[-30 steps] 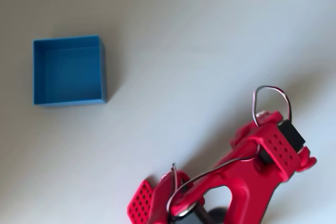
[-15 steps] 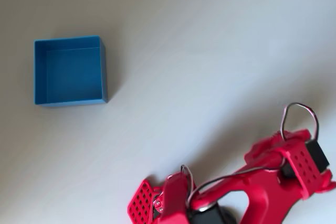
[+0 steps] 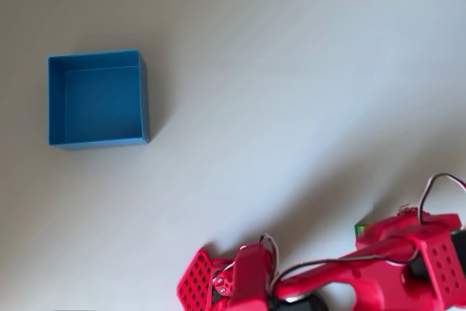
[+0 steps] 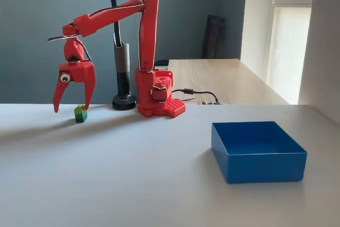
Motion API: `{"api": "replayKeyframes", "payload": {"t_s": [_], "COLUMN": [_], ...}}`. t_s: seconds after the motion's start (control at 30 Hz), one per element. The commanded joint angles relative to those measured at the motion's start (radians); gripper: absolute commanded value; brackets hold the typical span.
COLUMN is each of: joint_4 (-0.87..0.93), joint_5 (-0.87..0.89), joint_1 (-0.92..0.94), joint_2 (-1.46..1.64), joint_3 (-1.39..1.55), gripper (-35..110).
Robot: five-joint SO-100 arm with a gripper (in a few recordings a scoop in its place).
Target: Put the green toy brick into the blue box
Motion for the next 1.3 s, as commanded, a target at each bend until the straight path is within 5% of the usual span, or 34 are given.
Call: {"api": "replayKeyframes", "payload": {"t_s": [0.0,1.07,1.27], "joint_4": [0.003,-0.049,0.155], "joint_5": [-0.032,-0.012,0.054], "joint_1": [0.043,-0.038,-0.21], "joint_2": [0.028,0.029,0.031], "joint_3": [-0.038,0.084,-0.118], "gripper": [31,0,0]}}
